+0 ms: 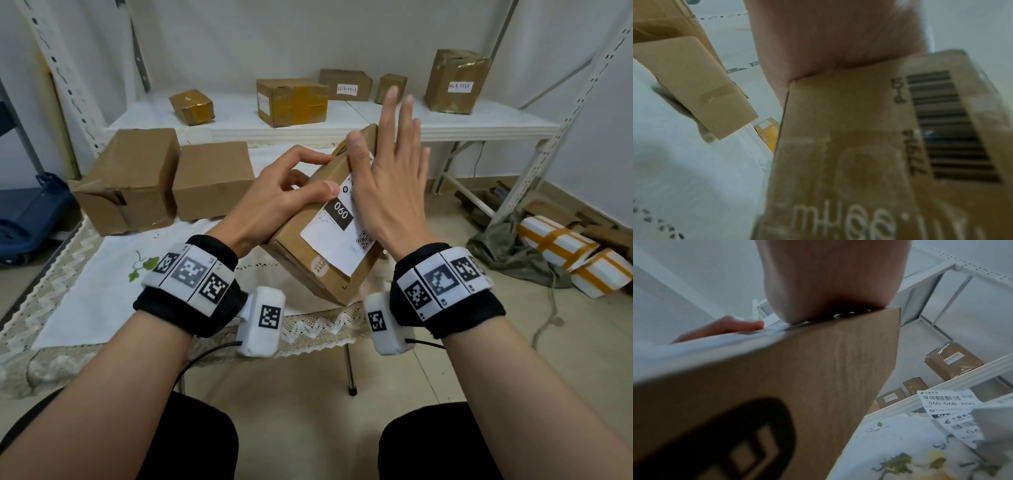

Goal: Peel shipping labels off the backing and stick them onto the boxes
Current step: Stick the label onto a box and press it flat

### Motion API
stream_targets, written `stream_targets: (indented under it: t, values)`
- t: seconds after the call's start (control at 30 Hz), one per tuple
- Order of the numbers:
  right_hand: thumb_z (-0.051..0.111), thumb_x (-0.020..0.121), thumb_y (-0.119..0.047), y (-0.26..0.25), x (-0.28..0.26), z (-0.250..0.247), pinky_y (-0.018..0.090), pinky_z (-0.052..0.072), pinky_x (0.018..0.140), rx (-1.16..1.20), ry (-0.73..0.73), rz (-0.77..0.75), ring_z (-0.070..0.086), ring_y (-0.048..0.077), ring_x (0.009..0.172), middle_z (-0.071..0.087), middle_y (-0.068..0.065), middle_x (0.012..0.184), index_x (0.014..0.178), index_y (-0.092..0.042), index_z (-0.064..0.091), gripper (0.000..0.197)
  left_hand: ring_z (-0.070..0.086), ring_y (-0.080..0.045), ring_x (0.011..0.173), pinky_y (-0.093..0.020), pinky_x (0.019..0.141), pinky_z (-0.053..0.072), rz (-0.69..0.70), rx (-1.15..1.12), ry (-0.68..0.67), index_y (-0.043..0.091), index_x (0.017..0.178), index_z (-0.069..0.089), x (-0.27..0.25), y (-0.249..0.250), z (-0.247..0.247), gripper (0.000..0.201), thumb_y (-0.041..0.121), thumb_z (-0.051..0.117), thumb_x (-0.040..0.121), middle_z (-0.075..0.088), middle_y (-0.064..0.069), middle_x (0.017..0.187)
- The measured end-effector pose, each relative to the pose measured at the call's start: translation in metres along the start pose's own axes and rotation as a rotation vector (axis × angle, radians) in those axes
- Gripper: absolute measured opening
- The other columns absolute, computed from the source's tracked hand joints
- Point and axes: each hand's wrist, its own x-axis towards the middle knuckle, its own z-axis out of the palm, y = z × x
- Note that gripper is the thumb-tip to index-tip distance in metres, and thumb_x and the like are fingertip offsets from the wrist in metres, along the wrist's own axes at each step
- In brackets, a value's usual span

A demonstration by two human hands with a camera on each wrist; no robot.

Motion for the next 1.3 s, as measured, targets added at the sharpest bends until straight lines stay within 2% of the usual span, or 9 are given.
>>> stream_targets:
  t: [0.2, 0.3, 0.37, 0.47, 0.6, 0.77, 1.0, 1.1, 1.3]
  values:
    - [0.019, 0.107, -0.057, 0.005, 0.006, 0.002, 0.05, -0.01, 0.125, 0.063, 0.014, 0.065, -0.01, 0.025, 0.159, -0.013, 0.002, 0.173, 0.164, -0.027, -0.01, 0.071, 0.074, -0.017, 0.087, -0.027, 0.073, 0.057, -0.002, 0.01, 0.005, 0.036, 0.124, 0.061, -0.001, 0.0, -0.003, 0.064, 0.061, 0.07, 0.066, 0.073, -0.004, 0.104]
    - [0.02, 0.107, -0.056, 0.009, 0.009, 0.003, 0.055, -0.009, 0.125, 0.129, 0.019, 0.119, -0.009, 0.025, 0.159, -0.015, 0.003, 0.172, 0.164, -0.026, -0.012, 0.072, 0.075, -0.02, 0.089, -0.033, 0.076, 0.059, -0.025, 0.004, 0.019, 0.041, 0.122, 0.06, 0.0, -0.001, -0.005, 0.06, 0.061, 0.071, 0.066, 0.072, -0.007, 0.108]
    - [0.02, 0.107, -0.056, 0.009, 0.009, 0.003, 0.055, -0.011, 0.124, 0.124, 0.022, 0.099, -0.011, 0.025, 0.159, -0.017, 0.003, 0.172, 0.163, -0.028, -0.012, 0.071, 0.076, -0.023, 0.087, -0.035, 0.073, 0.059, -0.045, -0.026, 0.056, 0.042, 0.123, 0.059, 0.001, -0.002, -0.008, 0.054, 0.055, 0.073, 0.072, 0.072, -0.009, 0.111]
    - [0.019, 0.106, -0.057, 0.002, 0.003, 0.006, 0.051, -0.015, 0.122, 0.068, -0.03, 0.008, -0.015, 0.025, 0.158, -0.02, 0.001, 0.171, 0.163, -0.033, -0.012, 0.069, 0.076, -0.023, 0.086, -0.032, 0.069, 0.058, -0.064, -0.055, 0.105, 0.039, 0.126, 0.057, 0.004, -0.002, -0.01, 0.053, 0.051, 0.07, 0.076, 0.07, -0.01, 0.114]
    - [0.019, 0.105, -0.061, -0.002, -0.007, 0.013, 0.052, -0.014, 0.125, 0.024, -0.076, -0.048, -0.018, 0.023, 0.158, -0.018, -0.001, 0.172, 0.164, -0.034, -0.007, 0.069, 0.076, -0.025, 0.085, -0.034, 0.069, 0.059, -0.053, -0.063, 0.098, 0.039, 0.124, 0.058, 0.003, -0.001, -0.009, 0.05, 0.049, 0.072, 0.077, 0.071, -0.012, 0.112]
    - [0.019, 0.104, -0.061, 0.006, 0.002, 0.009, 0.052, -0.013, 0.125, 0.003, -0.036, 0.007, -0.016, 0.026, 0.158, -0.018, 0.002, 0.172, 0.163, -0.031, -0.009, 0.072, 0.076, -0.025, 0.088, -0.038, 0.076, 0.061, -0.032, -0.029, 0.076, 0.04, 0.122, 0.061, 0.0, -0.001, -0.011, 0.058, 0.058, 0.073, 0.068, 0.072, -0.012, 0.11]
    - [0.021, 0.104, -0.061, 0.013, 0.005, 0.013, 0.05, -0.013, 0.124, 0.066, -0.002, 0.076, -0.013, 0.025, 0.159, -0.016, 0.002, 0.172, 0.164, -0.027, -0.011, 0.076, 0.076, -0.021, 0.088, -0.034, 0.072, 0.058, -0.044, -0.017, 0.079, 0.041, 0.125, 0.061, -0.001, -0.002, -0.015, 0.061, 0.059, 0.074, 0.068, 0.071, -0.009, 0.111]
    - [0.022, 0.104, -0.061, 0.012, 0.007, 0.014, 0.054, -0.011, 0.125, 0.151, 0.012, 0.115, -0.01, 0.024, 0.159, -0.017, 0.003, 0.172, 0.163, -0.026, -0.013, 0.078, 0.076, -0.02, 0.086, -0.033, 0.07, 0.057, -0.065, -0.038, 0.089, 0.043, 0.124, 0.061, -0.001, -0.002, -0.015, 0.056, 0.055, 0.074, 0.071, 0.071, -0.009, 0.113]
    - [0.023, 0.106, -0.058, -0.002, -0.002, 0.015, 0.055, -0.012, 0.123, 0.071, -0.04, -0.019, -0.014, 0.026, 0.159, -0.018, 0.002, 0.172, 0.164, -0.031, -0.008, 0.071, 0.077, -0.024, 0.087, -0.031, 0.067, 0.058, -0.096, -0.088, 0.122, 0.038, 0.128, 0.058, 0.0, 0.0, -0.018, 0.053, 0.048, 0.072, 0.078, 0.073, -0.009, 0.114]
